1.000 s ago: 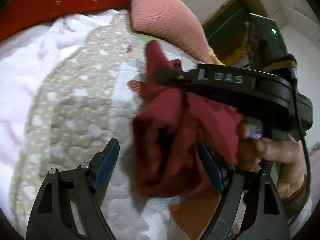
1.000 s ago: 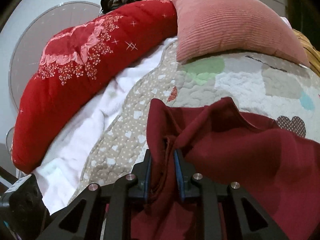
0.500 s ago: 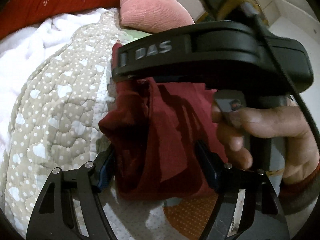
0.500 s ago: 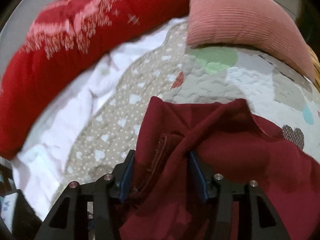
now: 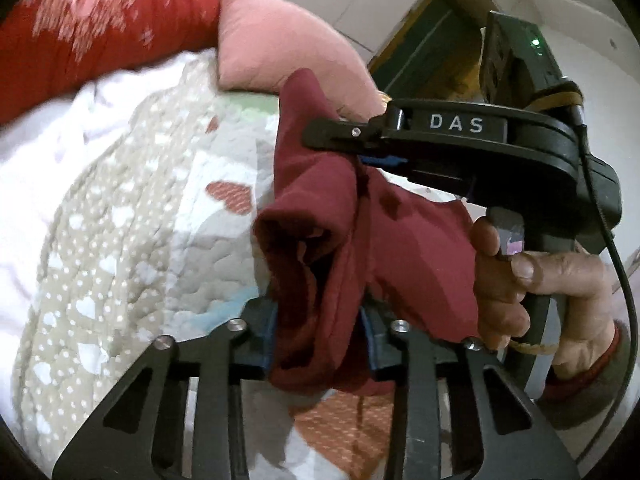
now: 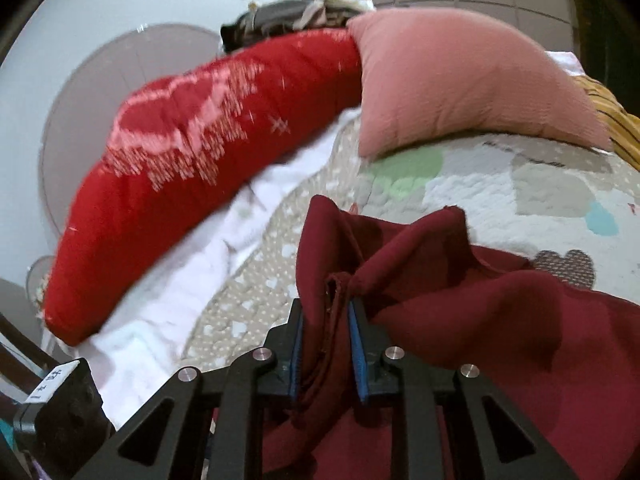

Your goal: Fold small clothes

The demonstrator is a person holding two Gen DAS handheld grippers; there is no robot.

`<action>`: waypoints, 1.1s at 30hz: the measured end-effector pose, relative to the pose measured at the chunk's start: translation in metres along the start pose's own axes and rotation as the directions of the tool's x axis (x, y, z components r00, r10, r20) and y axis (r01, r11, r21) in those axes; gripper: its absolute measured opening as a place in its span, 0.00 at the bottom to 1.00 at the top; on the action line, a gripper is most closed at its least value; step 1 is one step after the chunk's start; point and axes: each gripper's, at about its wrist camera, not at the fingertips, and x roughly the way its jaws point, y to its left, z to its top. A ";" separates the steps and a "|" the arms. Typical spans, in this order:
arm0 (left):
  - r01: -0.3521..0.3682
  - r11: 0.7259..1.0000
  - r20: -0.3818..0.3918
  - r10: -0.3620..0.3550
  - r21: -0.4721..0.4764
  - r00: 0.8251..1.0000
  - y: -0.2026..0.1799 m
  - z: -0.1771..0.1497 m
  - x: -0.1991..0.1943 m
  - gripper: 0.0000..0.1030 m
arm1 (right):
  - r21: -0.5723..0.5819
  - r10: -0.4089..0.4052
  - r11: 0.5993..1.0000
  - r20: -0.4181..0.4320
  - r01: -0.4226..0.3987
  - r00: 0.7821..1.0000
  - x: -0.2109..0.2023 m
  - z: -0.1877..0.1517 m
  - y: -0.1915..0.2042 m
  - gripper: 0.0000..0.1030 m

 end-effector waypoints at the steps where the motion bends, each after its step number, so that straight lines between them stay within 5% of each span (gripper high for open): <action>1: -0.008 1.000 0.003 0.008 0.025 1.000 -0.009 0.001 -0.002 0.26 | 0.004 0.002 1.000 0.009 -0.002 1.000 -0.006 0.000 -0.001 0.19; 16: 0.090 0.957 -0.092 -0.067 0.277 0.993 -0.172 0.002 0.045 0.19 | 0.089 -0.098 0.993 0.178 0.083 0.979 -0.159 -0.031 -0.106 0.18; 25: 0.123 0.950 -0.266 -0.044 0.288 0.963 -0.212 -0.041 0.133 0.20 | 0.297 -0.225 0.936 0.086 0.191 0.971 -0.168 -0.098 -0.211 0.13; 27: 0.153 0.944 -0.285 -0.067 0.291 0.956 -0.212 -0.041 0.130 0.27 | 0.333 -0.221 0.924 0.058 0.190 0.974 -0.159 -0.112 -0.226 0.13; 29: 0.184 0.934 -0.309 -0.086 0.307 0.947 -0.216 -0.040 0.116 0.45 | 0.361 -0.196 0.920 0.085 0.153 0.977 -0.164 -0.117 -0.230 0.13; 33: 0.197 0.921 -0.254 -0.113 0.335 0.961 -0.208 -0.028 0.065 0.46 | 0.427 -0.125 0.904 0.185 0.035 0.975 -0.194 -0.123 -0.228 0.17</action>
